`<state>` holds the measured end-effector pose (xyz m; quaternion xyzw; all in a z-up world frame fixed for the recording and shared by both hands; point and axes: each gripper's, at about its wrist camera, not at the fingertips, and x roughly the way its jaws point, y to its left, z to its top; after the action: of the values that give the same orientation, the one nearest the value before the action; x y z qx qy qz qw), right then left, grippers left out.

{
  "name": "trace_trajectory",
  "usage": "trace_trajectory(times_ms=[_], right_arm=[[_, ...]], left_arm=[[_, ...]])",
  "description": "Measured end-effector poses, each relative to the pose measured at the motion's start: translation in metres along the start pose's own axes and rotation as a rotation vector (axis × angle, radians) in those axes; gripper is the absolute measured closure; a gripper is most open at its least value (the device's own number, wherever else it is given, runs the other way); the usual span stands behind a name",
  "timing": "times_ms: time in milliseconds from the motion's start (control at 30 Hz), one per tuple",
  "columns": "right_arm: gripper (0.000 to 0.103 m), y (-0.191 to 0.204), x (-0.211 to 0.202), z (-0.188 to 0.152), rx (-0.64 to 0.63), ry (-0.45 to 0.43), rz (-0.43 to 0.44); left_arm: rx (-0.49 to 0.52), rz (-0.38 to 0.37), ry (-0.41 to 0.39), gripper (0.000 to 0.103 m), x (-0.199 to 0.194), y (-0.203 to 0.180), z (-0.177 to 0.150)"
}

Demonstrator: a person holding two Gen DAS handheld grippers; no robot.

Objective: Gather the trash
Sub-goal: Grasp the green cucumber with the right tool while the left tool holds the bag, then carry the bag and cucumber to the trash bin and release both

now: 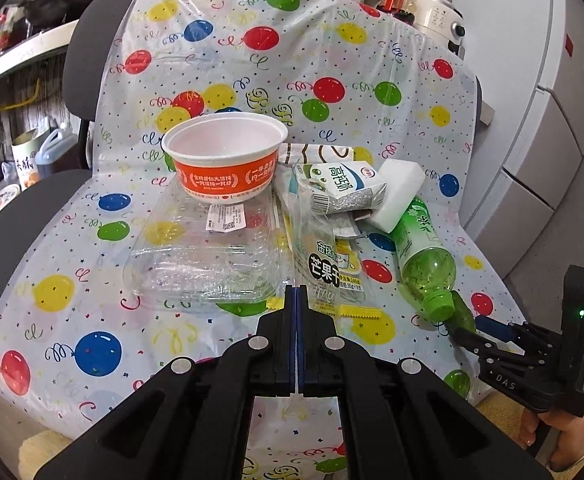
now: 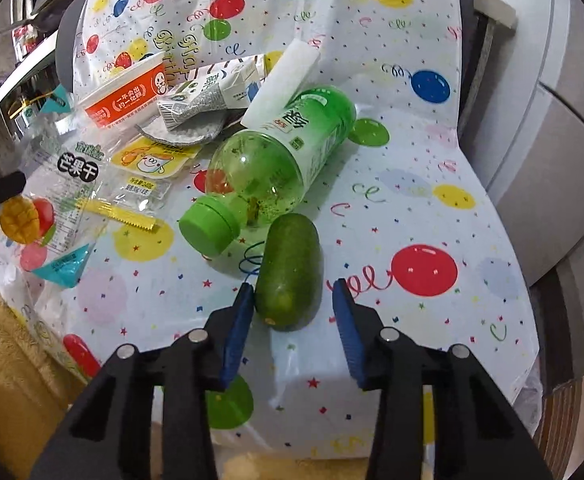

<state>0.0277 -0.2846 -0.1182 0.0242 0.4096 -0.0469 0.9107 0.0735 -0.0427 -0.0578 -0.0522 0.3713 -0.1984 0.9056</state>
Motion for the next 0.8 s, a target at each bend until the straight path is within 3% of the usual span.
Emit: trace_trajectory(times_ms=[267,300,500,667,800], right_arm=[[0.063,0.014,0.025,0.018,-0.009,0.032,-0.057],[0.070,0.014,0.025,0.017,-0.004,0.028,-0.073],[0.071,-0.001,-0.004,0.012,0.025,-0.007,-0.041],[0.071,-0.024,-0.042,0.010,0.042,-0.078,-0.019],[0.071,-0.058,-0.072,0.003,0.077,-0.129,-0.026]], left_arm=[[0.000,-0.010,0.011,0.103,-0.001,-0.001,-0.001],[-0.002,-0.015,0.014,0.103,-0.002,-0.001,-0.001],[-0.021,-0.069,-0.007,0.103,-0.018,0.000,0.004],[-0.009,-0.102,-0.062,0.103,-0.032,-0.030,0.018],[0.033,-0.154,-0.082,0.103,-0.030,-0.082,0.024]])
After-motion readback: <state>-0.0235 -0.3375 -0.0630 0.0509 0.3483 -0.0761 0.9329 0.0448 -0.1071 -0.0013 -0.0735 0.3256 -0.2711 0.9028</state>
